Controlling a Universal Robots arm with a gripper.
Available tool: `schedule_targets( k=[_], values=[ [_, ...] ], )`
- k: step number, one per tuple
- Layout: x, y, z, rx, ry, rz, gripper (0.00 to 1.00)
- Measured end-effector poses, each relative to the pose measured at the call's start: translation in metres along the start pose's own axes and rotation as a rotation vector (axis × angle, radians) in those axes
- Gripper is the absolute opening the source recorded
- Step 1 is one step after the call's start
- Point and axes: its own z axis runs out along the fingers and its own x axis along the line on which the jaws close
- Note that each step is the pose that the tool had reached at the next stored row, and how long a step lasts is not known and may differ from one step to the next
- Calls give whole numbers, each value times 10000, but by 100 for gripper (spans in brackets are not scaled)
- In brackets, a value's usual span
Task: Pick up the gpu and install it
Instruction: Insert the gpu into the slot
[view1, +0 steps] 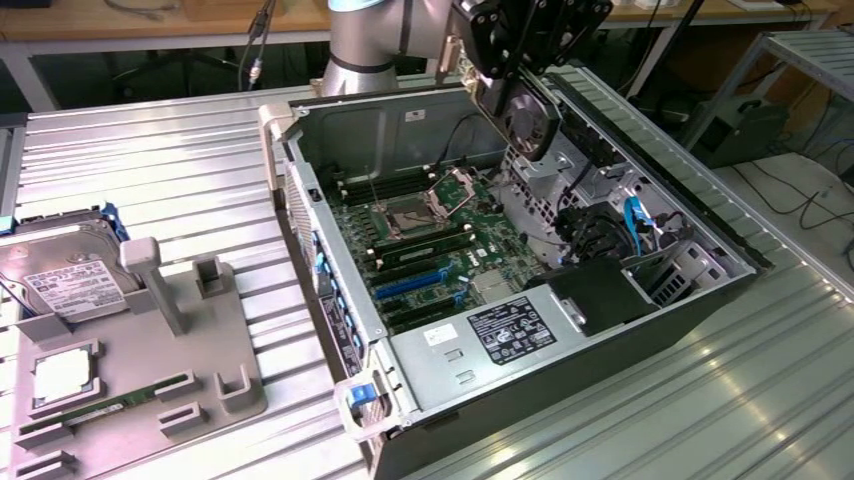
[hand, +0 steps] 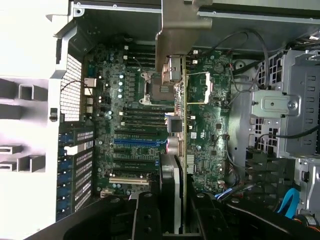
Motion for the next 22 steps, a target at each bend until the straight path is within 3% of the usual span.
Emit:
schedule_targets(
  k=[4,9,22],
  values=[
    [0,0,0,-7,20,-377,28],
    [0,0,-1,-28,78,-1462,28],
    [0,-3,0,-60,145,-2736,28]
  ],
)
